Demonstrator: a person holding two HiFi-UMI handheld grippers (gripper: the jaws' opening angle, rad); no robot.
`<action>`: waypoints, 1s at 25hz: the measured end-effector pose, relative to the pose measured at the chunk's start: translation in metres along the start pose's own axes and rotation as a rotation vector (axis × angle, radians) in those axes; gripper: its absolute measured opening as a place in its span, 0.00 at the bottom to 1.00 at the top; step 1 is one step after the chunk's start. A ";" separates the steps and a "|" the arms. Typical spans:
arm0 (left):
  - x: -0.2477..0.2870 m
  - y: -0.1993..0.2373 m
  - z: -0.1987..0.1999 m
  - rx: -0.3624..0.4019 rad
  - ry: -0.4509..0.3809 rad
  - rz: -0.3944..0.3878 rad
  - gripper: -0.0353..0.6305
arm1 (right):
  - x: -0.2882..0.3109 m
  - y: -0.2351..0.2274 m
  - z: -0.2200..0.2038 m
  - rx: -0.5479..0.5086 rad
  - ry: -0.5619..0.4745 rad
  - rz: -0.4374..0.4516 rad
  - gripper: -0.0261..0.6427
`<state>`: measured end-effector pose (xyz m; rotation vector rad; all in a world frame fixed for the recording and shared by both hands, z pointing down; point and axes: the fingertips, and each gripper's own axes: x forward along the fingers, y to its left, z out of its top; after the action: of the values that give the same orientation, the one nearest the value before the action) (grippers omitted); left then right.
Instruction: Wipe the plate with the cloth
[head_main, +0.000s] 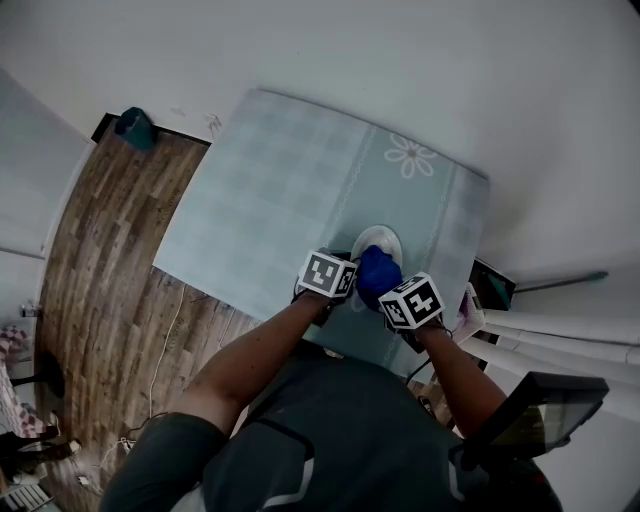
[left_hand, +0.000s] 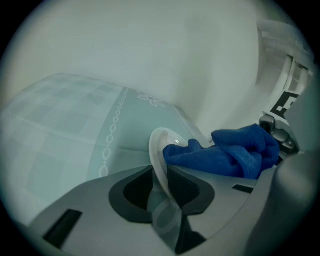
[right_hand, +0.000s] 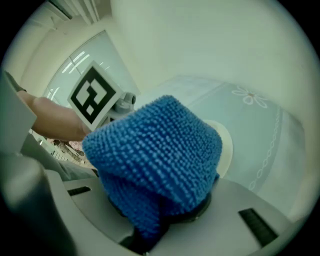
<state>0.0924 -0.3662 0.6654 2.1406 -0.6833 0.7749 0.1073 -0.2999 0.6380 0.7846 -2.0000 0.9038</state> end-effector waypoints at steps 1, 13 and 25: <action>-0.001 0.000 0.001 -0.018 -0.010 -0.009 0.20 | -0.005 -0.007 0.009 0.016 -0.028 -0.010 0.14; -0.009 0.003 0.001 -0.049 -0.021 -0.080 0.12 | 0.028 -0.079 0.097 -0.017 -0.179 -0.243 0.14; -0.010 0.009 0.004 -0.049 -0.050 -0.035 0.10 | 0.030 -0.024 0.044 0.089 -0.100 -0.073 0.14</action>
<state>0.0814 -0.3727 0.6603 2.1277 -0.6826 0.6810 0.0931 -0.3549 0.6519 0.9638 -2.0145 0.9317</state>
